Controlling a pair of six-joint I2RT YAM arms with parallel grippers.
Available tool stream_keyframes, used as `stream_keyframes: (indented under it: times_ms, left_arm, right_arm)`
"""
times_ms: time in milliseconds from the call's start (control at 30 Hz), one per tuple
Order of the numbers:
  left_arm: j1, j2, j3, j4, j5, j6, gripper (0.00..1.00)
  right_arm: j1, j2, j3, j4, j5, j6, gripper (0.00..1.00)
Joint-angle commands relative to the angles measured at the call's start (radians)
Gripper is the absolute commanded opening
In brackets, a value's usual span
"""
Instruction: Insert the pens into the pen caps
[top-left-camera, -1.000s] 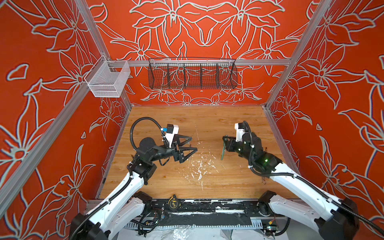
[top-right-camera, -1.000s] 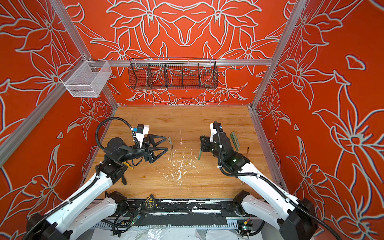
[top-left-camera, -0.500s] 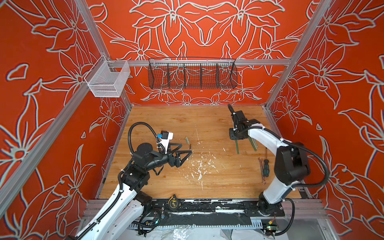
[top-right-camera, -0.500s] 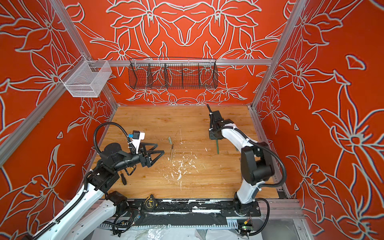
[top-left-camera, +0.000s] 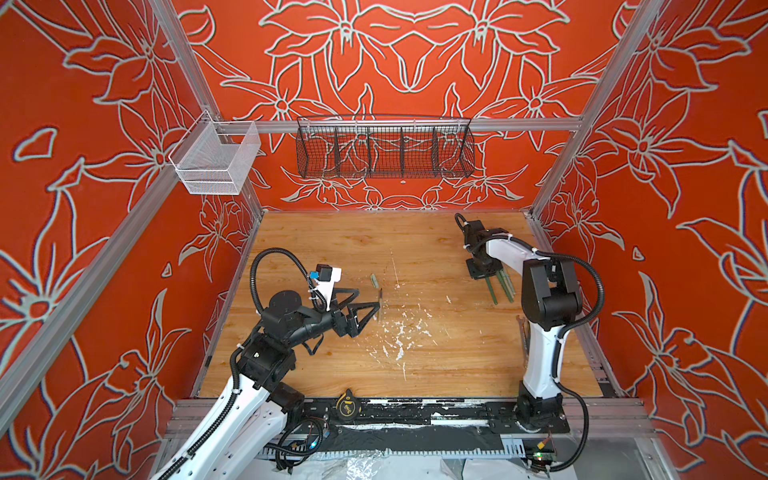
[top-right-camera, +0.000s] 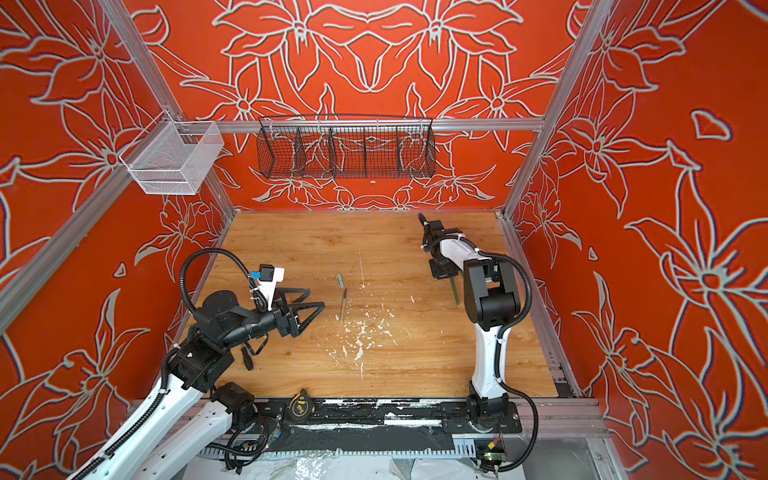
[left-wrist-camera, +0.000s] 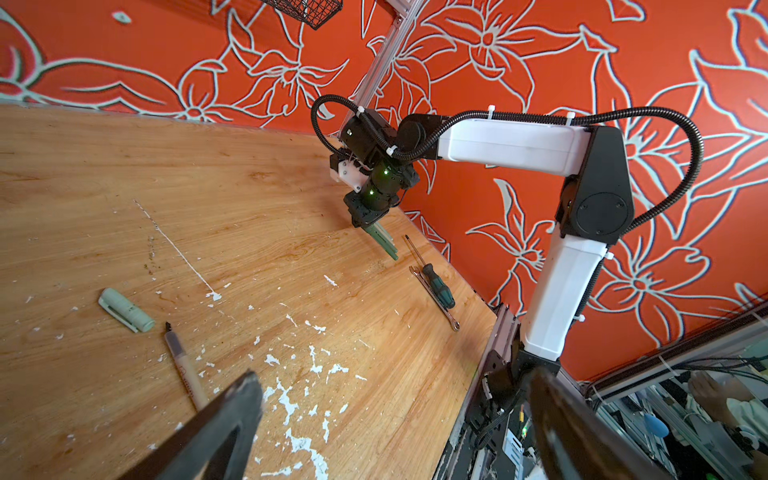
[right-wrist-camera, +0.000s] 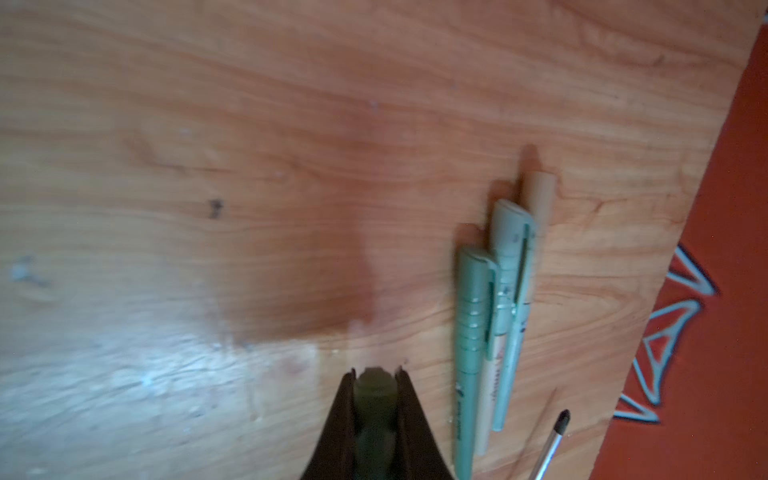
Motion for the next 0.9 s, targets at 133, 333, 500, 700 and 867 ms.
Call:
stream_keyframes:
  times_ms: [133,333,500,700,867]
  left_arm:
    - [0.001,0.004,-0.008,0.018,-0.005,0.010,0.97]
    - [0.001,-0.009,-0.012,0.013,-0.014,0.010,0.97]
    - [0.001,-0.010,-0.012,0.015,-0.014,0.011,0.97]
    - [0.001,0.001,-0.011,0.007,-0.021,0.007,0.97]
    - [0.001,0.000,0.004,-0.072,-0.075,0.006,0.97]
  right_arm:
    - [-0.035,0.016,-0.020,0.010,0.078,-0.047,0.09]
    - [-0.035,0.022,-0.001,0.008,0.091,-0.050,0.26]
    - [-0.031,0.002,0.015,-0.017,0.088,-0.034,0.43]
    - [0.065,-0.098,0.006,-0.031,0.027,-0.014,0.60]
    - [0.212,-0.173,-0.031,-0.022,-0.069,0.061,0.72]
